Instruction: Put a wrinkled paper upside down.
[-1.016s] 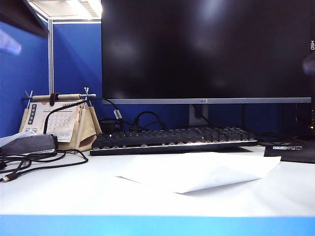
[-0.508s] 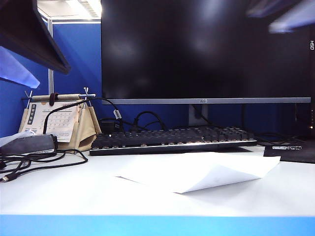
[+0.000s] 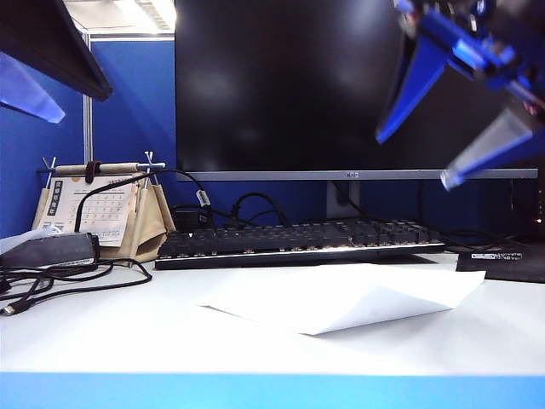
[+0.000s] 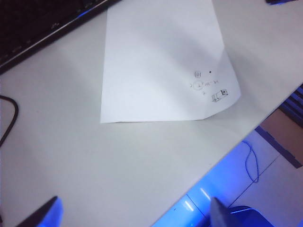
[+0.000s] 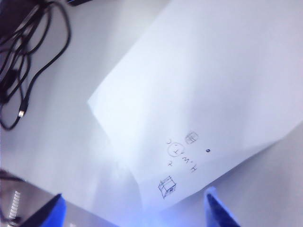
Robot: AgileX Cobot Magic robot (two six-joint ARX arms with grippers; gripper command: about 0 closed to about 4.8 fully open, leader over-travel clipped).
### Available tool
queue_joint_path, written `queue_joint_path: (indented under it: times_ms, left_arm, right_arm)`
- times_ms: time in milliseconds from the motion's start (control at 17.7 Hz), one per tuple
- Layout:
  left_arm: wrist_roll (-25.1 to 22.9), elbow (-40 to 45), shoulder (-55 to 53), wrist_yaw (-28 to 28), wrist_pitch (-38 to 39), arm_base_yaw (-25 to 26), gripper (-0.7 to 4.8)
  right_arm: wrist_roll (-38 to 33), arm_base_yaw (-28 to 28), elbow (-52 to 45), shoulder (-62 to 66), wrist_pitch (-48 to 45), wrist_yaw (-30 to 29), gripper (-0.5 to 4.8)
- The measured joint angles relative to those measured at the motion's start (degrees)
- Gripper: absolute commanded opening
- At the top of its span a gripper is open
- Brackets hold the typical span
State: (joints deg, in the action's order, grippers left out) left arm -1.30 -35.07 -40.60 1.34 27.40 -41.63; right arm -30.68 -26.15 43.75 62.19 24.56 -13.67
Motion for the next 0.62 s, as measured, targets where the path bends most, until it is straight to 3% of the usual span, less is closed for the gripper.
queue_joint_path:
  times_ms: [226, 621]
  left_arm:
    - [-0.5, 0.0, -0.2, 0.0, 0.1, 0.0, 4.08]
    - [-1.5, 0.0, -0.3, 0.2, 0.3, 0.0, 4.08]
  right_arm:
    - [-15.1, 1.9, -2.6, 2.5, -4.4, -8.5, 3.78]
    - [-20.5, 1.8, -6.8, 2.3, 2.2, -10.4, 3.63]
